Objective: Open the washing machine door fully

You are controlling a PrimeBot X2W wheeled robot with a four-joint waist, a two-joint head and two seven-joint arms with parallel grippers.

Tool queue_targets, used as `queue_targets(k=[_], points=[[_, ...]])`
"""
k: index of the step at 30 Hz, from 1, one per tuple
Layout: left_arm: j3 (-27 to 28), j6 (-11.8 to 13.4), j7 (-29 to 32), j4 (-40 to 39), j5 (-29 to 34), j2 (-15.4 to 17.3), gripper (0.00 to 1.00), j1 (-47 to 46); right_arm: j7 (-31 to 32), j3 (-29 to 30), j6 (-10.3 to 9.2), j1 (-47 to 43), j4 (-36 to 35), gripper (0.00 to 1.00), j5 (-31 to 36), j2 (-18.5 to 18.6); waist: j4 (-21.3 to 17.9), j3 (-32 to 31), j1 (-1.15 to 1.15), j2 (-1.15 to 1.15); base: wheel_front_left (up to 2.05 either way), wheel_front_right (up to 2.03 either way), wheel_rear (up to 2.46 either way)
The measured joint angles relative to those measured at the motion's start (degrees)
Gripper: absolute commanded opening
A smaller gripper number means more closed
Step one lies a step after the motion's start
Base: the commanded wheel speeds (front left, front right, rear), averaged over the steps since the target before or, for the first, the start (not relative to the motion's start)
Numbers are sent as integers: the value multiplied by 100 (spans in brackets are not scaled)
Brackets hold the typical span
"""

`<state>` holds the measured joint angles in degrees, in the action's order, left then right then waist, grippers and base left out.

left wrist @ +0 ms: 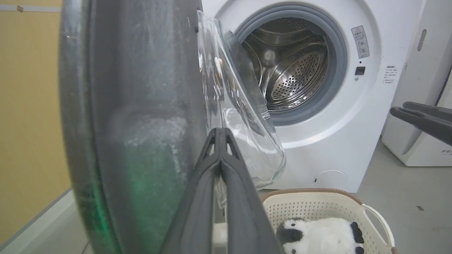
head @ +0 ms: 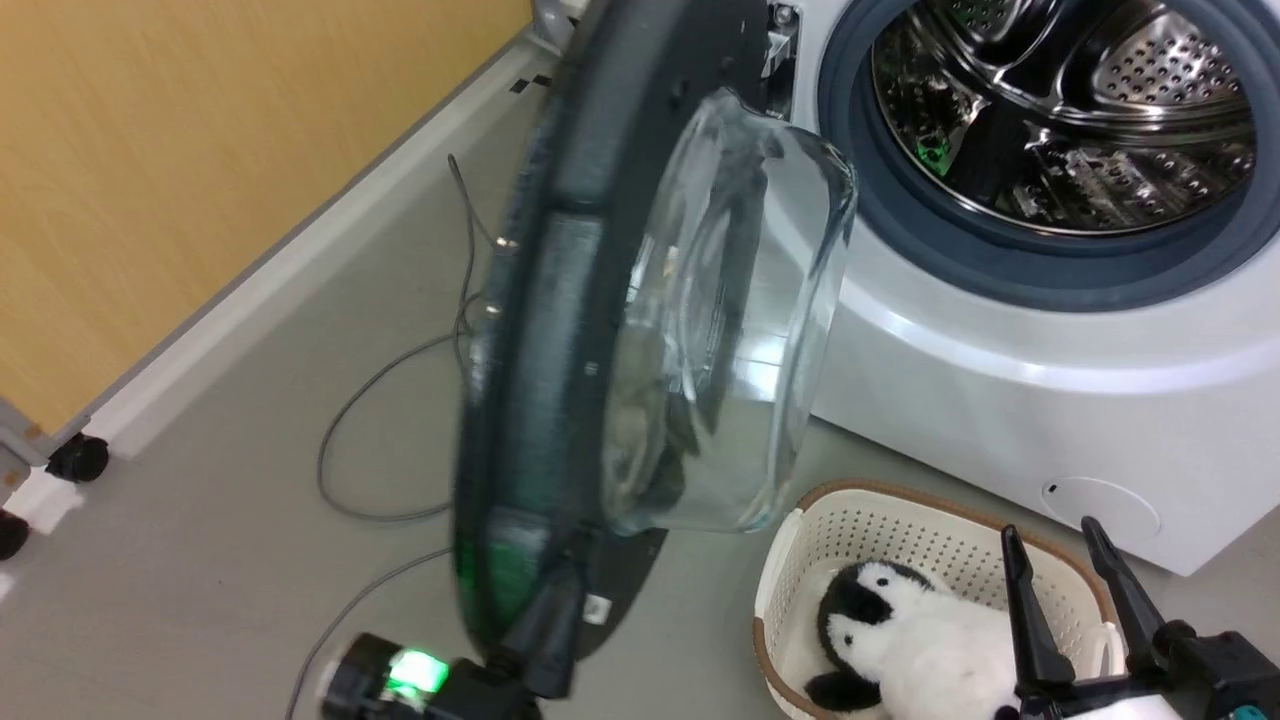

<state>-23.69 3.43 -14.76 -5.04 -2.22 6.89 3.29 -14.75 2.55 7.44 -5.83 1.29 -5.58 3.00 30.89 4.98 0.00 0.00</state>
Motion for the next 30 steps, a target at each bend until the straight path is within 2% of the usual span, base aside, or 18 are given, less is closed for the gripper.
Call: queue_targets(k=[6, 11, 17, 30], points=[[614, 199, 0, -27, -103, 152, 0, -1, 1, -12, 0, 63, 14, 100, 57, 0, 34, 131, 0, 0, 0, 0, 0], [1116, 218, 0, 219, -257, 278, 0, -82, 1, -18, 0, 139, 15, 100, 119, 0, 55, 270, 0, 0, 0, 0, 0], [1826, 142, 0, 735, -727, 185, 0, -506, 1, 29, 0, 184, 13, 100, 257, 0, 80, 470, 0, 0, 0, 0, 0], [3199, -62, 0, 1941, -909, 196, 0, -1796, 0, 142, 0, 428, -65, 100, 579, 0, -61, 982, 0, 0, 0, 0, 0]])
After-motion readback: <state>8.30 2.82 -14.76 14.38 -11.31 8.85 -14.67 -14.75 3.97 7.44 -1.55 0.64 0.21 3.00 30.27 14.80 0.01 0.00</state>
